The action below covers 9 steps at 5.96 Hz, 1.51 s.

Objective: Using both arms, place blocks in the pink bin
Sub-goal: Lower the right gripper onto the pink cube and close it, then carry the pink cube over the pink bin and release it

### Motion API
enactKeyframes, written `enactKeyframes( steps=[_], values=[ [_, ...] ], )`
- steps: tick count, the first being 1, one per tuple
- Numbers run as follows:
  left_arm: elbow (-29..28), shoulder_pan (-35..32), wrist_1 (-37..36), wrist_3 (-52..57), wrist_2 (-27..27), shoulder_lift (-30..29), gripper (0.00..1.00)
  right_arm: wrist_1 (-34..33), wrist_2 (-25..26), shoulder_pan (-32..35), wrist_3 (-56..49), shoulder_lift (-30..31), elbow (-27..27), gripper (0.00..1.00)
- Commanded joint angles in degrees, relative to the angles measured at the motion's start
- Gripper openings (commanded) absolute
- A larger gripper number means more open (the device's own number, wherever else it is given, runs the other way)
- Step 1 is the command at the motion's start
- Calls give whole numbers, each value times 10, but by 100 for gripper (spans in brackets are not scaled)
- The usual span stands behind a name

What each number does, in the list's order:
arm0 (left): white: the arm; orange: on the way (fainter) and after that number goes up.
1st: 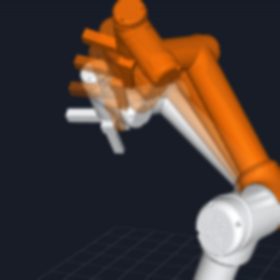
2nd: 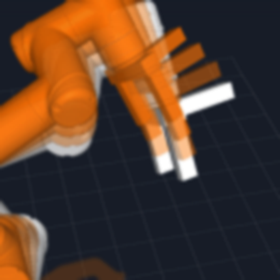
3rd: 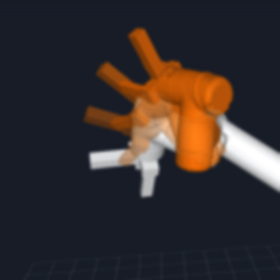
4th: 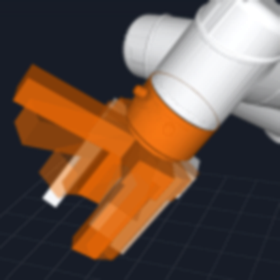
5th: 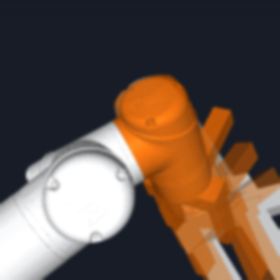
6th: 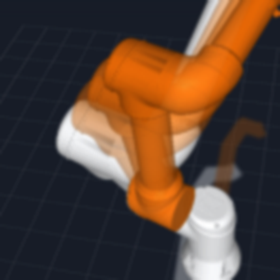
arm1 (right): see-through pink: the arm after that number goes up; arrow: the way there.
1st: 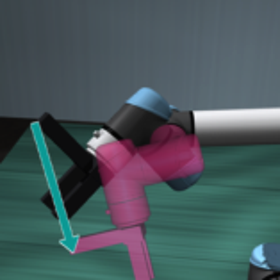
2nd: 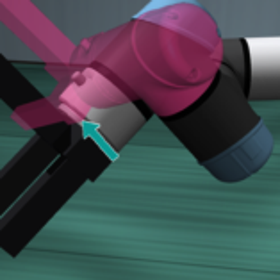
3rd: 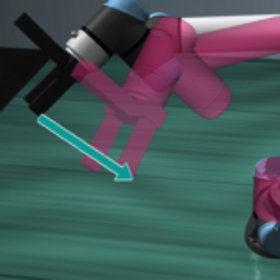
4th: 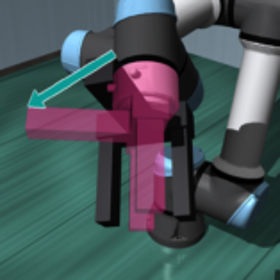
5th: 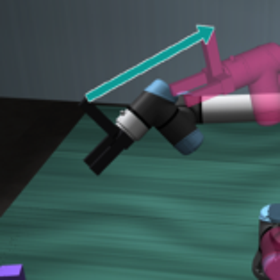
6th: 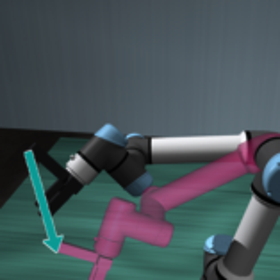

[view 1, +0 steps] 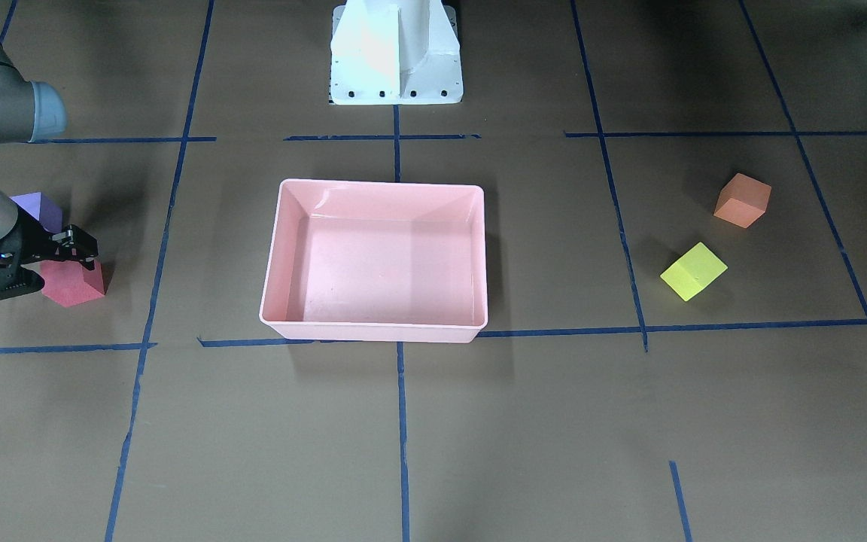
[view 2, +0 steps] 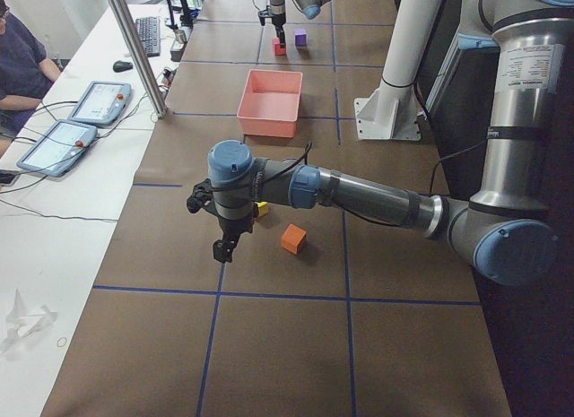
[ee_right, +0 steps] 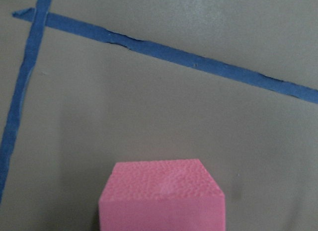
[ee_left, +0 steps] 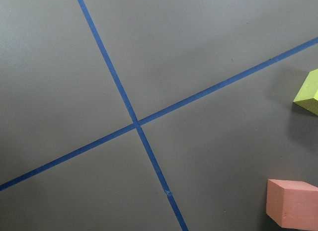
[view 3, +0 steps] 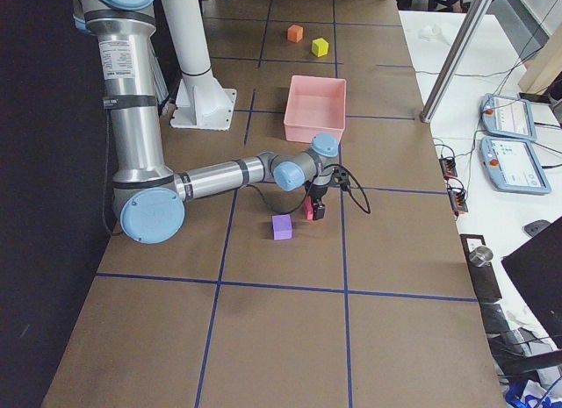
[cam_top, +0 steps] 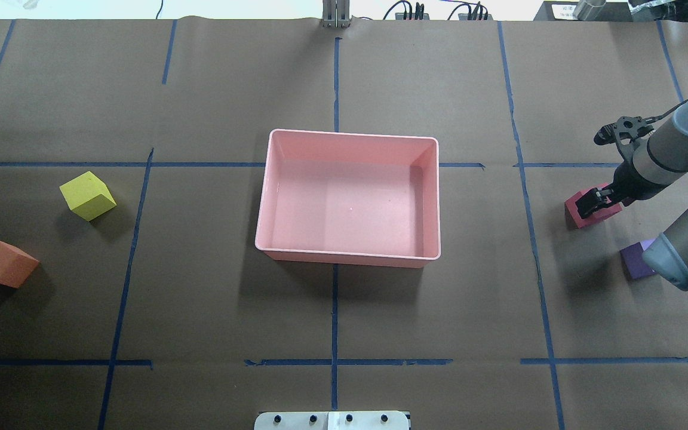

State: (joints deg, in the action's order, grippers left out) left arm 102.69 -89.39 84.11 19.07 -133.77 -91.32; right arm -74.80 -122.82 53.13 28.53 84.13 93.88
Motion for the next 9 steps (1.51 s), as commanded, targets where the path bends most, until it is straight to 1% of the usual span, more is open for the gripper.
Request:
enactKeyframes(
  steps=[1,2,3,4,5,6,8,9],
  values=[
    [-1,1,0,0,0,0,100,1,0,-8,10,-2,7,63],
    [3,0,0,-1,0,1,100,0,0,-7,14,-2,19,41],
    [5,0,0,-1,0,1,100,-3,-3,-7,46,-4,48,30],
    [7,0,0,-1,-1,1,100,-5,-4,-7,97,-7,85,31],
    [8,0,0,-1,-1,1,100,-27,-4,-7,157,-45,105,31],
    [8,0,0,-1,-1,1,100,-86,-4,-7,225,-117,111,32],
    [8,0,0,-1,-1,1,100,-181,3,-38,358,-233,116,33],
    [8,0,0,-1,-1,0,100,-218,31,-70,423,-287,113,34]
  ],
)
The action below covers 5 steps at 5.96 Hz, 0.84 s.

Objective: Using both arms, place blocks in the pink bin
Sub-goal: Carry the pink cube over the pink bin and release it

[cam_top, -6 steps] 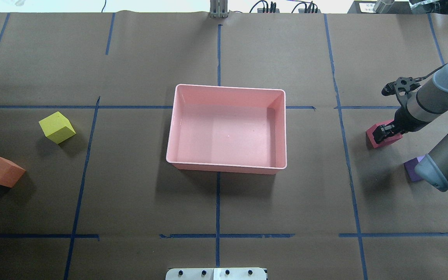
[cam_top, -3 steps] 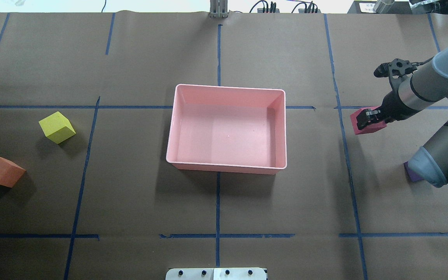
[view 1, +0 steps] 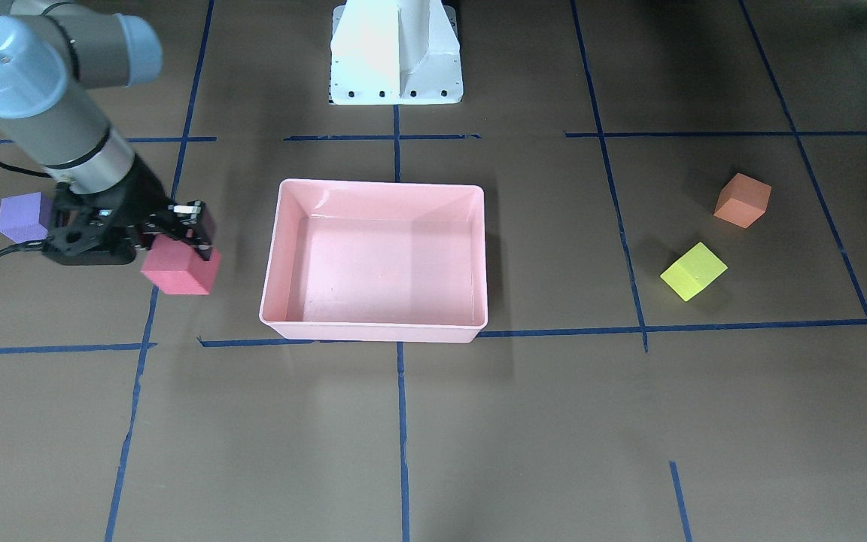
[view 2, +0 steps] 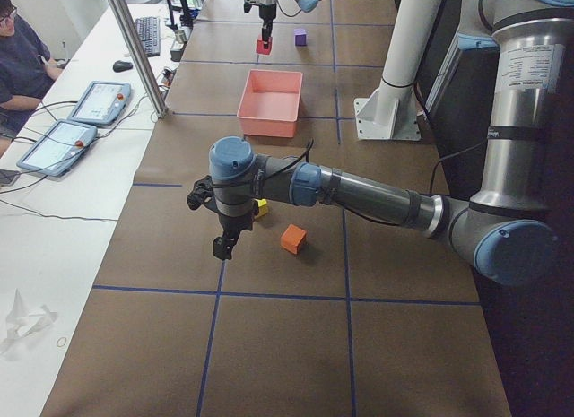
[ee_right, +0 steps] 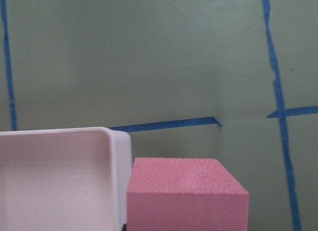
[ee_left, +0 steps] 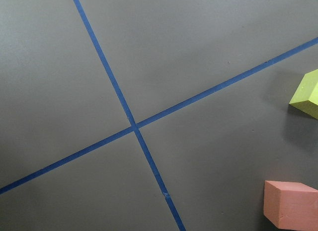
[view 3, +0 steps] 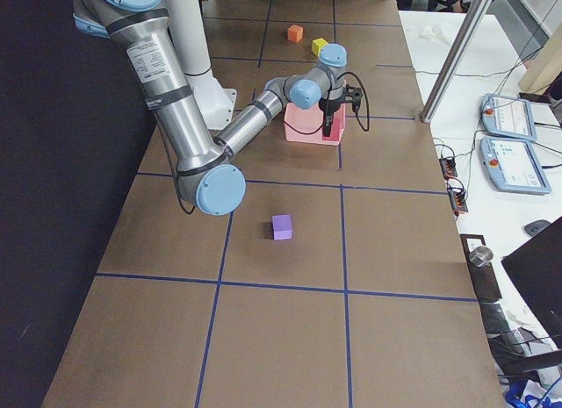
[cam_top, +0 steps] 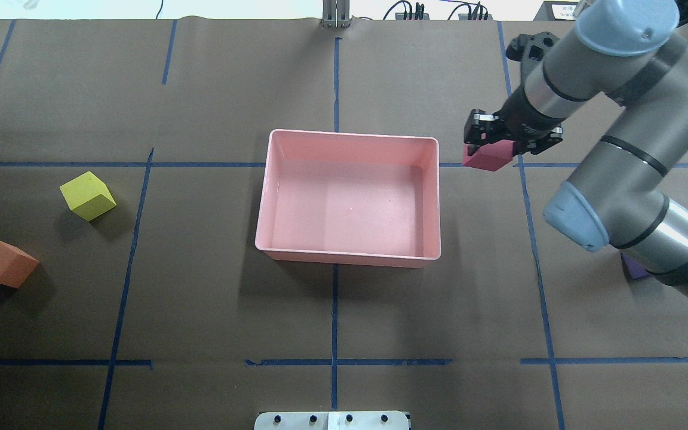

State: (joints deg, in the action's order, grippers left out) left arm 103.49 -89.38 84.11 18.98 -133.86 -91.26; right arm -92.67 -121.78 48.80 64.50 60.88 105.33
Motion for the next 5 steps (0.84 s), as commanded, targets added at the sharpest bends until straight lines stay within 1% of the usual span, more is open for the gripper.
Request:
enactKeyframes(
  steps=[1,2,3,4,5],
  values=[
    [-1,2,0,-1,0,-2,100,-78,62,-69,108,-110,-11,34],
    [0,2,0,0,0,-2,100,-84,90,-105,150,-135,-21,37],
    [0,3,0,0,-12,-7,100,-85,119,-122,156,-154,-39,99],
    [0,3,1,1,-28,-7,100,-94,117,-121,150,-153,-35,100],
    [-2,3,8,4,-41,-7,100,-125,109,-102,99,-159,-33,100]
  ],
)
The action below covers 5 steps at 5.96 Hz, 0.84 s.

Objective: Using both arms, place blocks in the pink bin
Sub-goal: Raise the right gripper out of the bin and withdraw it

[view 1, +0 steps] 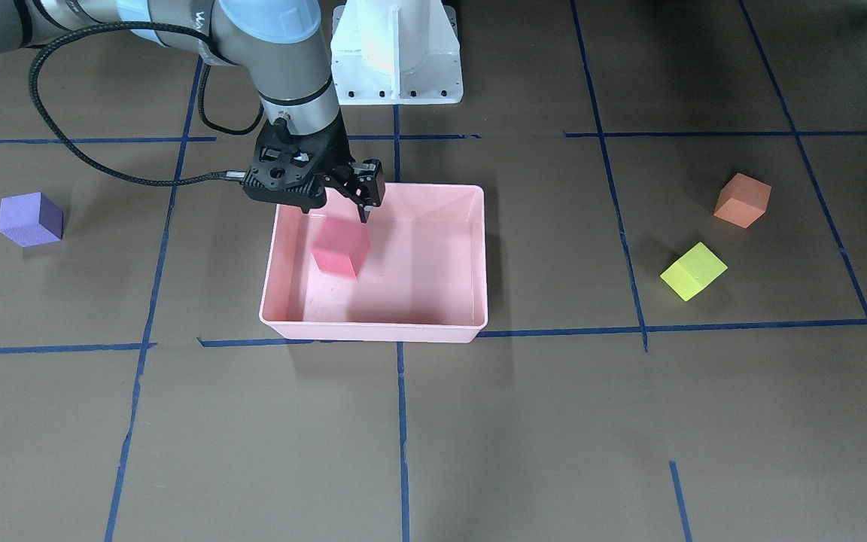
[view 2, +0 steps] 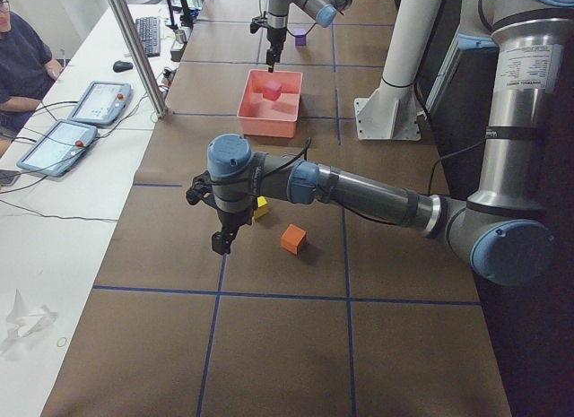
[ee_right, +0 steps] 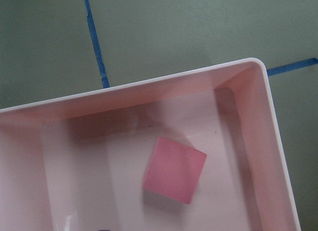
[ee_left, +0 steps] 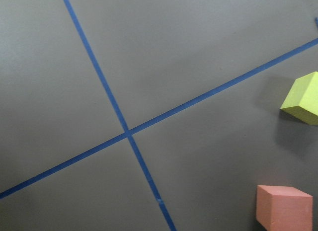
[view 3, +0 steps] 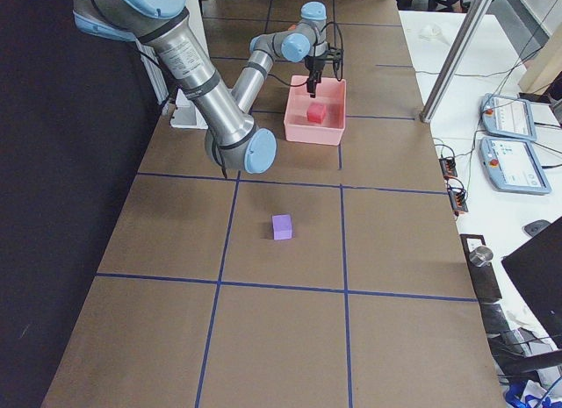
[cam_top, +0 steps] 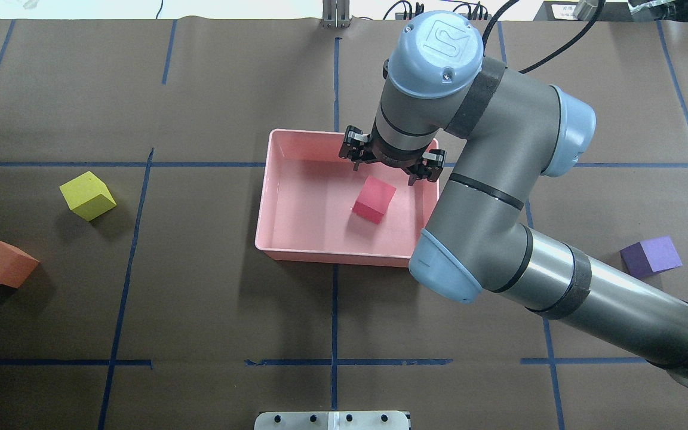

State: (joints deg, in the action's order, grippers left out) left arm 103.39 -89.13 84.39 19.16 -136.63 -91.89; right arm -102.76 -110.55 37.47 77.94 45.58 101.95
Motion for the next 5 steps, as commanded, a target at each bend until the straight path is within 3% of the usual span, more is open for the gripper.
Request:
enactKeyframes(
  steps=[1,3,5],
  values=[
    [-2,12,42,-4,-14,3,100,-46,-54,58,-105,-1,1,100],
    [-5,92,46,-5,-12,-6,100,-46,-142,164,-289,56,3,100],
    [-13,144,89,-73,-6,-35,100,-46,-181,266,-498,133,4,100]
  ],
)
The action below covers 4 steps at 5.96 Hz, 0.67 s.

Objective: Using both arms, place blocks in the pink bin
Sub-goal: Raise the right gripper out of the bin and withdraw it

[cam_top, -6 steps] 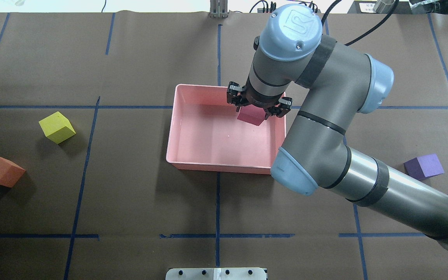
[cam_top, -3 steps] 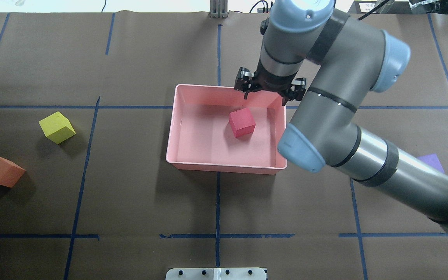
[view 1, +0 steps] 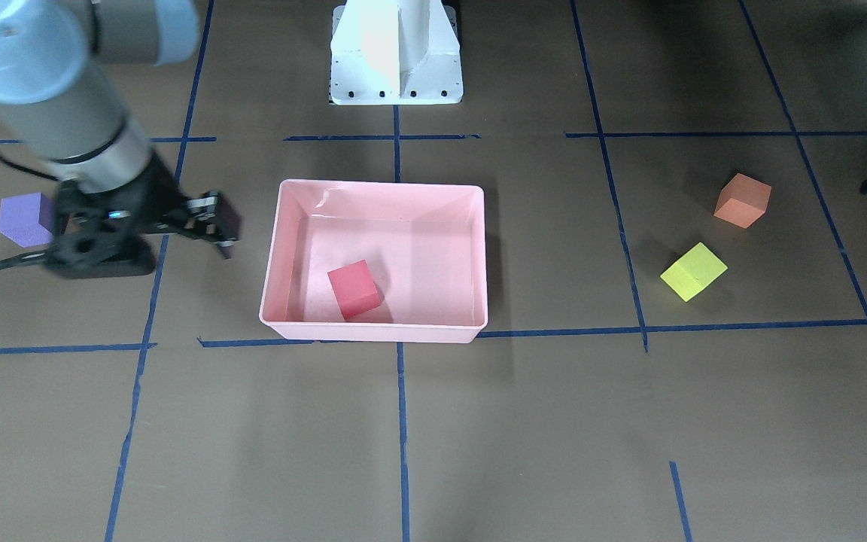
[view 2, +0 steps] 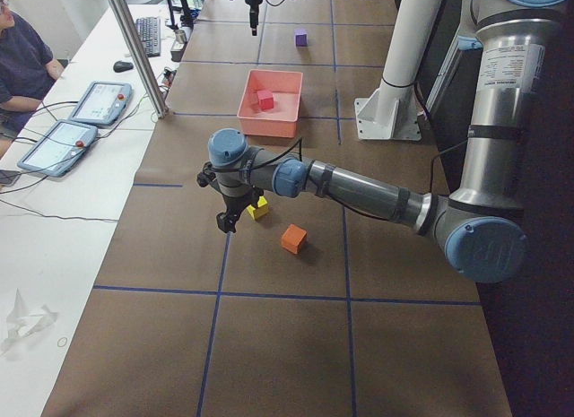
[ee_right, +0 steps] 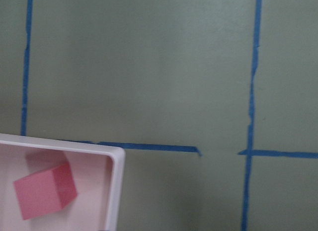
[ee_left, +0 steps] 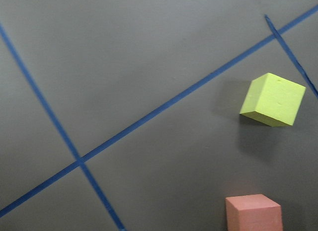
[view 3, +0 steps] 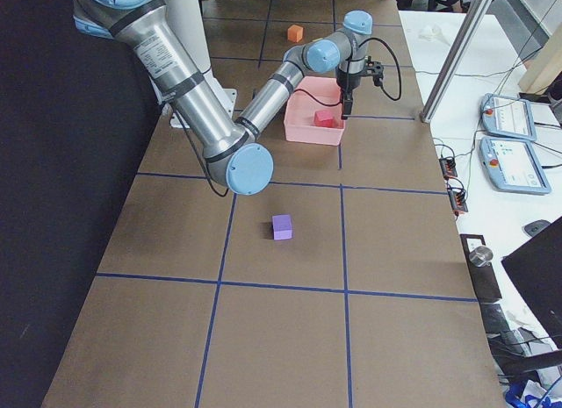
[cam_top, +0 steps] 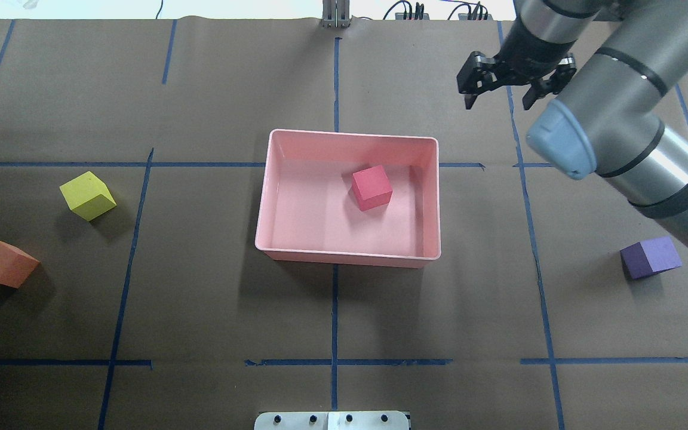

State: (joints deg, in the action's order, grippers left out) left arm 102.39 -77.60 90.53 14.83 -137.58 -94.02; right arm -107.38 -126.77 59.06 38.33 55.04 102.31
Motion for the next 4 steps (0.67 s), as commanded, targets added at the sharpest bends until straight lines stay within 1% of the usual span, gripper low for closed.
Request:
enactKeyframes(
  steps=[1,2,3,4],
  values=[
    [-5,70,52,-37,4,-14,100,1,-23,95,-205,81,2,100],
    [-6,108,71,-39,5,-18,100,5,-43,147,-324,139,3,100],
    [-6,141,110,-83,27,-20,100,7,-64,191,-430,188,2,100],
    [-16,188,167,-149,84,-20,100,8,-65,228,-503,231,6,100]
  ],
)
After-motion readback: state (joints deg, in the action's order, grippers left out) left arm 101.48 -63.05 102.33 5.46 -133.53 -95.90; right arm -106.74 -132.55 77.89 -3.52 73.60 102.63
